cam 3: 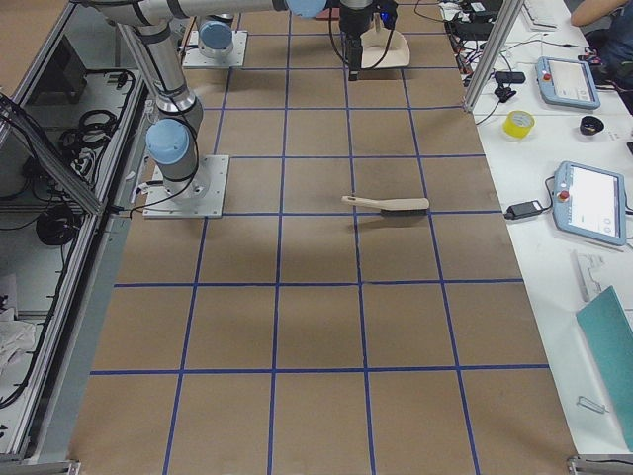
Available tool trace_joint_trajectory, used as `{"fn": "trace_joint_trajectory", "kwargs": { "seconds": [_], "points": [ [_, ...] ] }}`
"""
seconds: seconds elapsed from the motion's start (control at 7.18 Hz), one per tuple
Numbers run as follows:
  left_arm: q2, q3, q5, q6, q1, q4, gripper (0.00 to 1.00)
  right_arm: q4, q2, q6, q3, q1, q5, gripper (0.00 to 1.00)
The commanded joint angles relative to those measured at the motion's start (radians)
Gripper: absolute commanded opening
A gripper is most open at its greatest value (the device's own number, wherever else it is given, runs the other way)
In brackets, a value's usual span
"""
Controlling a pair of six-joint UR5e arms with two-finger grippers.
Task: Sweep and dump trash into bin
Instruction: 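Lower the dustpan flat onto the table with the left gripper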
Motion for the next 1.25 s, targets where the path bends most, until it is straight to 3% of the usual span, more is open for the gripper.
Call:
{"fn": "trace_joint_trajectory", "kwargs": {
  "seconds": [0.0, 0.42, 0.56, 0.7, 1.11],
  "points": [
    [-0.008, -0.01, 0.005, -0.013, -0.014, 0.01, 0.0, 0.002, 0.0, 0.043, 0.002, 0.016, 0.035, 1.0],
    [-0.011, -0.024, 0.004, -0.045, -0.042, 0.033, 0.01, -0.008, 0.006, 0.147, 0.002, 0.098, 0.021, 1.0],
    [-0.011, -0.025, -0.002, -0.046, -0.042, 0.033, 0.45, -0.009, 0.009, 0.132, 0.004, 0.098, 0.021, 1.0],
    [-0.01, -0.028, -0.007, -0.063, -0.042, 0.031, 0.77, -0.009, 0.004, 0.132, 0.005, 0.096, 0.024, 1.0],
    [0.05, -0.016, -0.027, -0.274, -0.082, 0.017, 0.81, -0.011, 0.007, 0.13, 0.005, 0.096, 0.023, 1.0]
  ]
}}
